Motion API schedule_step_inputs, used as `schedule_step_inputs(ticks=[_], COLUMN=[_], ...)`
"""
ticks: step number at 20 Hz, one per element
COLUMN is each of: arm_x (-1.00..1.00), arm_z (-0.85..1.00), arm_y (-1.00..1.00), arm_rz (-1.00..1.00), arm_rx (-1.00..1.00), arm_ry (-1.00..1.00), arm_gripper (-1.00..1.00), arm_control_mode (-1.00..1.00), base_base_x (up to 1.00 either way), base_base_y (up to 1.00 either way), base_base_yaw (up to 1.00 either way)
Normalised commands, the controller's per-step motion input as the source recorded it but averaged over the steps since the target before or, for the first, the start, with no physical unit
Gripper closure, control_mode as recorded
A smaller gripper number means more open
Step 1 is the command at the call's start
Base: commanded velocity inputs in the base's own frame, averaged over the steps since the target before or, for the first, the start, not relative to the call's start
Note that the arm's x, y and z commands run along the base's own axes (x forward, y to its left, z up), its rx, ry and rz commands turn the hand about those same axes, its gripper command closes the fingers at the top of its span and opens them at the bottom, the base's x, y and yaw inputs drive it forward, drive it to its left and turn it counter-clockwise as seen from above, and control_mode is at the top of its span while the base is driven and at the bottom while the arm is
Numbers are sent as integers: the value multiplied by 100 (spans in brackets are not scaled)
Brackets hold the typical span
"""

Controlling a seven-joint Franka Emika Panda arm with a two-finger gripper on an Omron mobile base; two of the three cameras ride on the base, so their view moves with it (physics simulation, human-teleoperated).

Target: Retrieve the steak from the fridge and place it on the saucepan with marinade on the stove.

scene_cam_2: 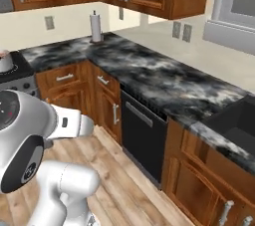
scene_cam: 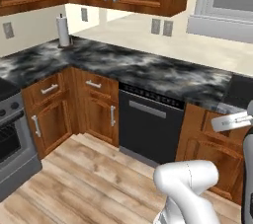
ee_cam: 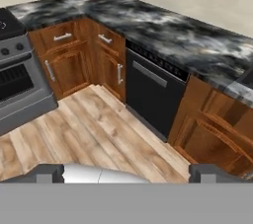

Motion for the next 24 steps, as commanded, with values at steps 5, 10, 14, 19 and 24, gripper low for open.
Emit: schedule_step_inputs(ticks=[5, 10, 14, 19, 24], arm_x=[0, 0, 0, 0, 0], arm_z=[0, 0, 0, 0, 0], arm_y=[0, 0, 0, 0, 0], arm_rz=[0, 0, 0, 0, 0], arm_rx=[0, 0, 0, 0, 0], arm_ry=[0, 0, 0, 0, 0], arm_gripper=[-100, -100, -100, -100, -100], arm_control_mode=[100, 100, 100, 100, 100], base_base_x=[-1, 0, 0, 0, 0], base_base_y=[0, 0, 0, 0, 0], base_base_yaw=[-48, -55, -58, -60, -60])
